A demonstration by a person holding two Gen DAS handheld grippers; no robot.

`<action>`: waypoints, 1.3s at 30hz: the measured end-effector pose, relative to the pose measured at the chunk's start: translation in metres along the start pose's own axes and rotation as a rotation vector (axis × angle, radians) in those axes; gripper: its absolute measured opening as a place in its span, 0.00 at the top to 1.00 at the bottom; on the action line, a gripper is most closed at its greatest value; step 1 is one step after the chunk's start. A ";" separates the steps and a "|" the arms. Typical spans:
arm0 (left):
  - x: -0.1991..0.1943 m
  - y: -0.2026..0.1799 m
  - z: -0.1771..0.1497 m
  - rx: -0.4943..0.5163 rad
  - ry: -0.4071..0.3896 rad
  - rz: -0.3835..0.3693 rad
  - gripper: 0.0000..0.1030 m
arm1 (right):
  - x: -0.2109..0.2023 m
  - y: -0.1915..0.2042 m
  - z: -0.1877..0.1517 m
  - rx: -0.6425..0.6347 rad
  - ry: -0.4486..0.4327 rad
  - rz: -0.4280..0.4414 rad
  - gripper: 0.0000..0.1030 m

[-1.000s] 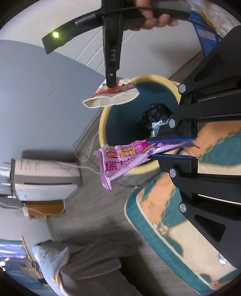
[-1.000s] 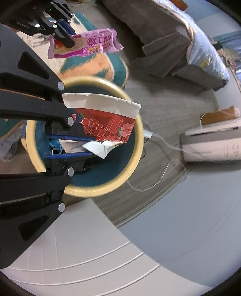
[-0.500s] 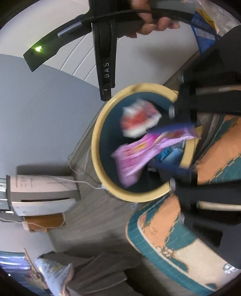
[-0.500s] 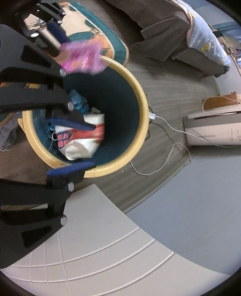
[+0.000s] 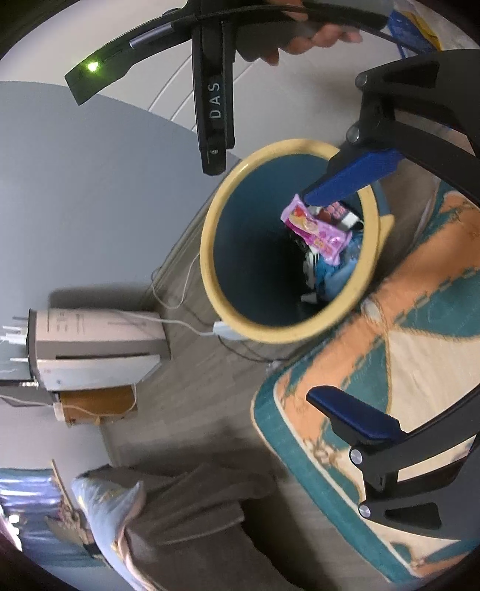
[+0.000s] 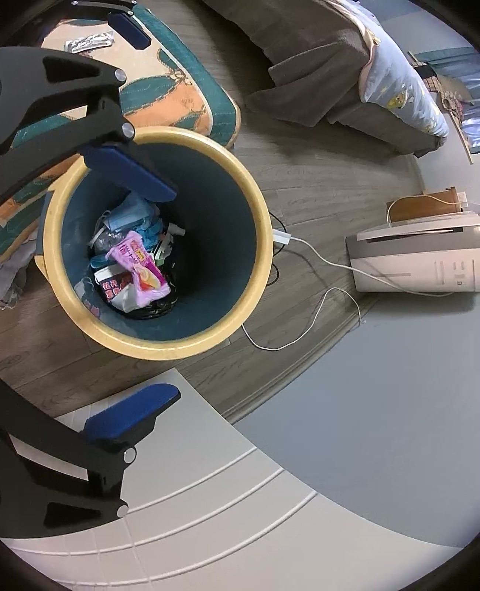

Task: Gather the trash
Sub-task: 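Move the open left tool back over the foil blister pack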

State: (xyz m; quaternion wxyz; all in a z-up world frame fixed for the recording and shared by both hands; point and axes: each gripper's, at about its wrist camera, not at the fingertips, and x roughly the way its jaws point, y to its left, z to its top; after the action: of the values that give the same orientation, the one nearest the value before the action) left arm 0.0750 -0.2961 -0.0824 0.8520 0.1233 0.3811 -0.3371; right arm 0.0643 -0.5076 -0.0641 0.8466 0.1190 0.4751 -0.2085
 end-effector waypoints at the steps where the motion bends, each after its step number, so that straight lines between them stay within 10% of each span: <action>1: -0.003 0.003 0.000 -0.005 -0.002 0.007 0.06 | -0.002 0.002 0.000 0.000 -0.002 0.000 0.06; 39: -0.106 0.209 -0.116 -0.216 0.109 0.364 0.06 | -0.022 0.240 -0.045 -0.287 0.026 0.148 0.06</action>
State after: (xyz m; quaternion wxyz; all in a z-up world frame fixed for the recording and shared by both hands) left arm 0.0980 -0.0358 -0.0937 0.8853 0.1161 0.4319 -0.1277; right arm 0.1320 -0.2721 -0.0682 0.8617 0.0343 0.5008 -0.0738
